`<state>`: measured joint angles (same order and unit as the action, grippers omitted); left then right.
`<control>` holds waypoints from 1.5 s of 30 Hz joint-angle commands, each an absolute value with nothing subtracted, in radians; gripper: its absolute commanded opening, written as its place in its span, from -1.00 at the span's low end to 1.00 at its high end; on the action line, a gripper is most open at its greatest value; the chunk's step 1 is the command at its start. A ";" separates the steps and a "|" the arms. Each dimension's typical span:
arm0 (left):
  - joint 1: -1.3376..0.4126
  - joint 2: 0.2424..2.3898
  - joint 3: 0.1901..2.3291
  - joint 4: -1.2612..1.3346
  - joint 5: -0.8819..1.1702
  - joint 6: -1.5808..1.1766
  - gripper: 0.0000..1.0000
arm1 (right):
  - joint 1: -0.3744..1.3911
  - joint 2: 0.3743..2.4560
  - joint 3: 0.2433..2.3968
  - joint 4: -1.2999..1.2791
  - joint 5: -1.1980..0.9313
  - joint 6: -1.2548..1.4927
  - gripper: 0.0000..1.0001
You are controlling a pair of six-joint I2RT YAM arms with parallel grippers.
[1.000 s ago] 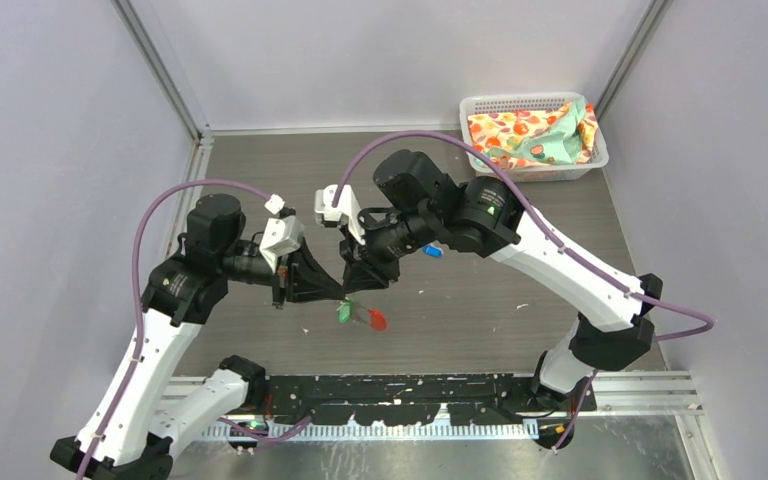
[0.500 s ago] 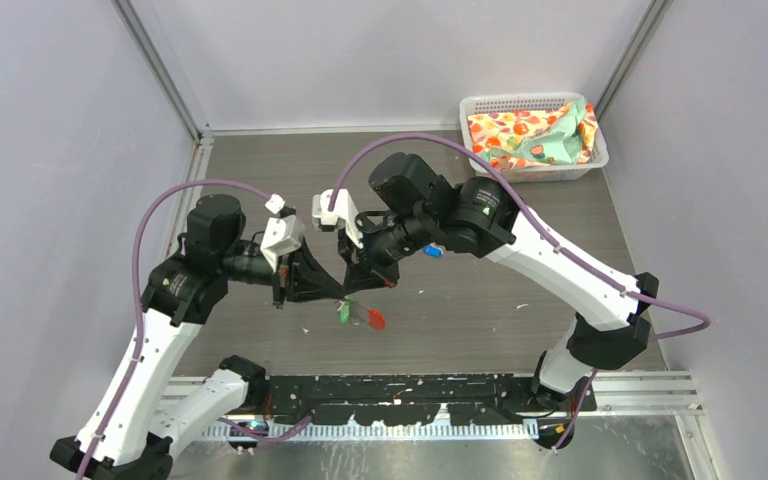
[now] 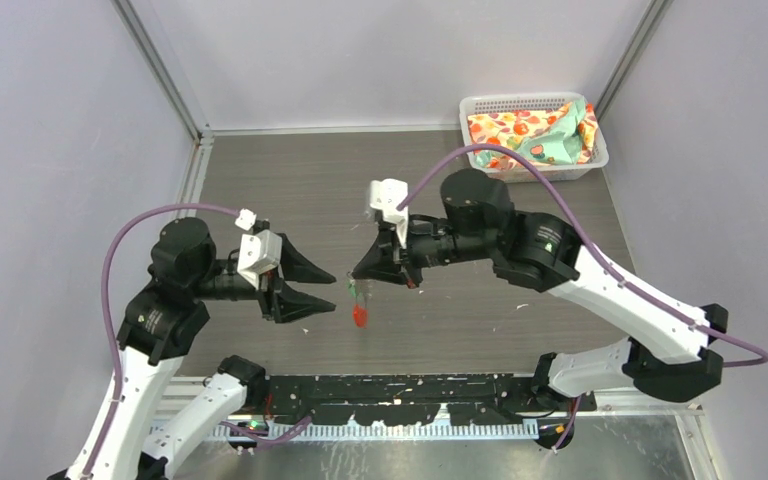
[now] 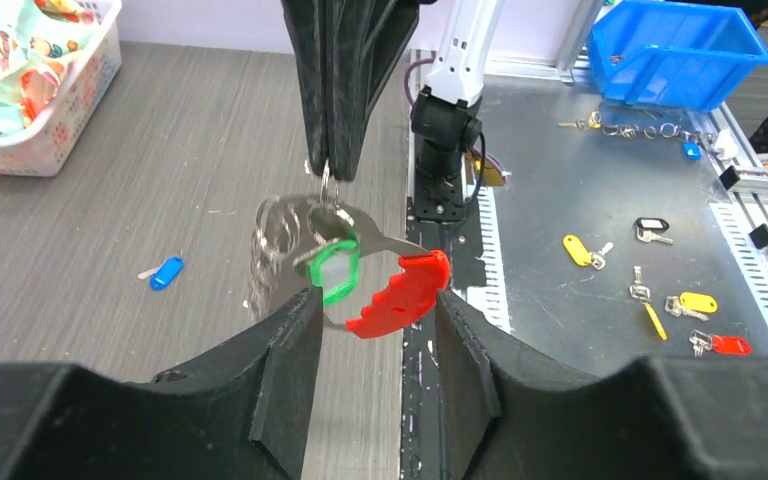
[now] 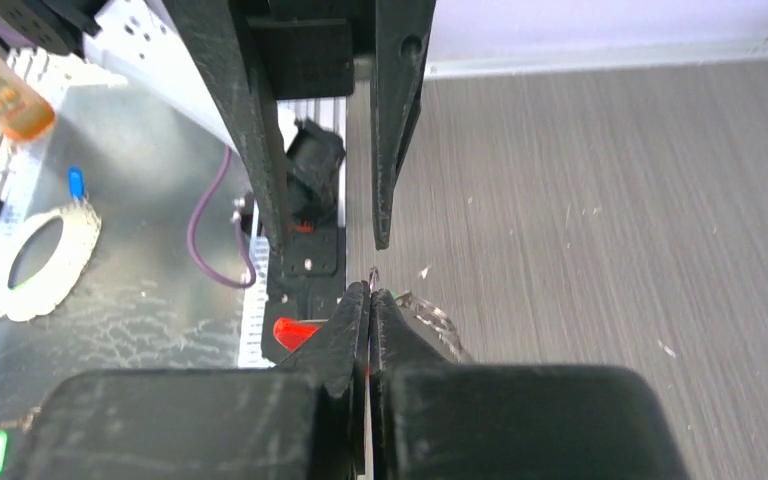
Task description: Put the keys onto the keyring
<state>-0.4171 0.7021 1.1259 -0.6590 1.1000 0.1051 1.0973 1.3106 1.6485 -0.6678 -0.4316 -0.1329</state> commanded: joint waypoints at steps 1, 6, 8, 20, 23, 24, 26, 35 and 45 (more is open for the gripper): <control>-0.420 0.699 1.103 -0.607 1.066 0.072 -0.08 | 1.097 1.222 1.551 -0.358 -0.436 -0.042 -0.98; -0.420 0.684 1.077 -0.499 1.017 0.035 -0.04 | 1.096 1.170 1.454 -0.219 -0.437 0.000 -0.98; -0.420 0.685 1.069 -0.457 0.987 0.008 -0.02 | 1.096 1.160 1.433 -0.187 -0.437 0.025 -0.98; -0.420 0.691 1.045 -0.344 1.121 -0.124 -0.71 | 1.096 1.135 1.324 -0.038 -0.401 0.081 -0.98; -0.420 0.692 1.047 -0.339 1.125 -0.129 -0.93 | 1.096 1.124 1.277 0.030 -0.384 0.094 -0.98; -0.420 0.692 1.050 -0.335 1.125 -0.135 -0.96 | 1.096 1.120 1.262 0.056 -0.377 0.102 -0.98; -0.420 0.696 1.053 -0.325 1.125 -0.149 -0.99 | 1.096 1.116 1.236 0.098 -0.363 0.118 -0.98; -0.420 0.704 1.047 -0.324 1.152 -0.168 -0.76 | 1.097 1.095 1.204 0.227 -0.325 0.156 -0.98; -0.420 0.616 1.053 -0.539 0.936 -0.004 0.45 | 1.097 1.028 1.248 0.204 -0.306 0.161 -0.98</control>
<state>-0.4171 0.6678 1.0458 -0.4622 1.0733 -0.0807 1.0969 1.0657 1.1896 0.1322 -0.3149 0.1459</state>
